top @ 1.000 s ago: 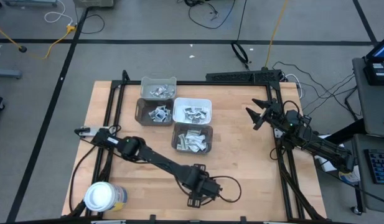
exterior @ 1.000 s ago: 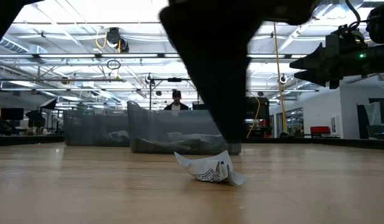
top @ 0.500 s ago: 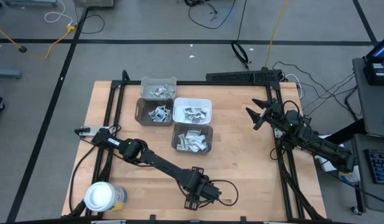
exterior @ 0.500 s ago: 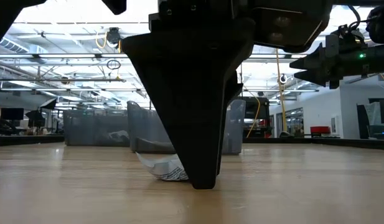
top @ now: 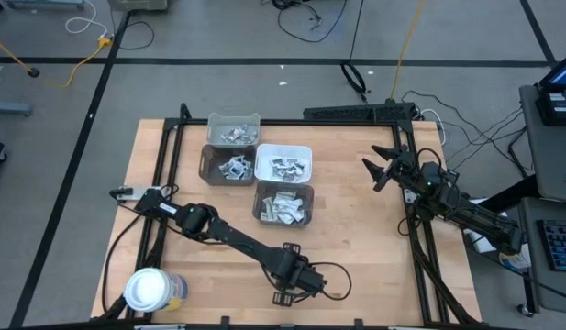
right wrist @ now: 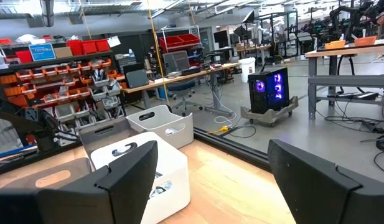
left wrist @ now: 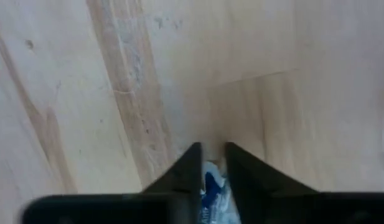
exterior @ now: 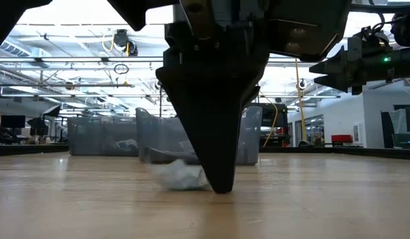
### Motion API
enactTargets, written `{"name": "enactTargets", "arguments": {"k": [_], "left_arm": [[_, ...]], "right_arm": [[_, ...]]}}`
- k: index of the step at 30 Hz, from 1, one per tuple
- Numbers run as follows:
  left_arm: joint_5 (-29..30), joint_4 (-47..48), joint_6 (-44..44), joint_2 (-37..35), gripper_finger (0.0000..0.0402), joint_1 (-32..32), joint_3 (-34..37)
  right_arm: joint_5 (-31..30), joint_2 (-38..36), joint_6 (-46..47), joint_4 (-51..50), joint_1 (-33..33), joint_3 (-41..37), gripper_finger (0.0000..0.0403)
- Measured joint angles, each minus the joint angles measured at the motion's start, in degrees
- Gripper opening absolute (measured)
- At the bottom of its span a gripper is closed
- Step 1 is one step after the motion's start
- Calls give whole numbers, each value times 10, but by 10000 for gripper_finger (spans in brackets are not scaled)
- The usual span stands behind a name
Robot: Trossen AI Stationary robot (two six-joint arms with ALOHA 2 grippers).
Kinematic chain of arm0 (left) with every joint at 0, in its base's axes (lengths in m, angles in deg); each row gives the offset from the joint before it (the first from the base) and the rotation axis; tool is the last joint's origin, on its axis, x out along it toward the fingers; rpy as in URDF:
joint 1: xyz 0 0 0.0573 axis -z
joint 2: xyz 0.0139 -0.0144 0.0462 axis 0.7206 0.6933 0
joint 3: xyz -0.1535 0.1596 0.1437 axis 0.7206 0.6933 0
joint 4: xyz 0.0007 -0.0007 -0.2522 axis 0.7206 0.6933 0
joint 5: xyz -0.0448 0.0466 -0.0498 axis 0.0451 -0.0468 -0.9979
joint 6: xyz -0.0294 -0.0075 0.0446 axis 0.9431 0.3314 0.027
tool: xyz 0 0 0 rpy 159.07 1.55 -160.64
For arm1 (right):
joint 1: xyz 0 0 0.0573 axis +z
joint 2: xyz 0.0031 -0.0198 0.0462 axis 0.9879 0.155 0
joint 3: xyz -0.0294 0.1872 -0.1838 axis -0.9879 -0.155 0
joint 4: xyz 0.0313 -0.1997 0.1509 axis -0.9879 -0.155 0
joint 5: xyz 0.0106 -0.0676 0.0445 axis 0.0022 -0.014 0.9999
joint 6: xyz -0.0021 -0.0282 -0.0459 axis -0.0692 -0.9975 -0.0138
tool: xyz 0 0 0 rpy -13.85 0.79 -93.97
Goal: Pick & Place First Aid Supplies
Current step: Put the blue alcohol pad into the left black bin
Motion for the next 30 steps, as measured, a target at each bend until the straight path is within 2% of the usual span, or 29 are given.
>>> {"name": "enactTargets", "arguments": {"k": [3, 9, 23, 27, 30], "left_arm": [[-2, 0, 0, 0, 17, 0, 0], [-4, 9, 4, 0, 3, -1, 0], [-22, 24, 23, -1, 6, -7, -1], [-26, 56, 77, -9, 22, -15, 0], [-21, 74, 68, -21, 52, -17, 0]], "right_arm": [[0, 0, 0, 0, 0, 0, 297], [0, 0, 0, 0, 0, 0, 297], [0, 0, 0, 0, 0, 0, 297], [0, 0, 0, 0, 0, 0, 297], [0, 0, 0, 0, 0, 0, 297]]}}
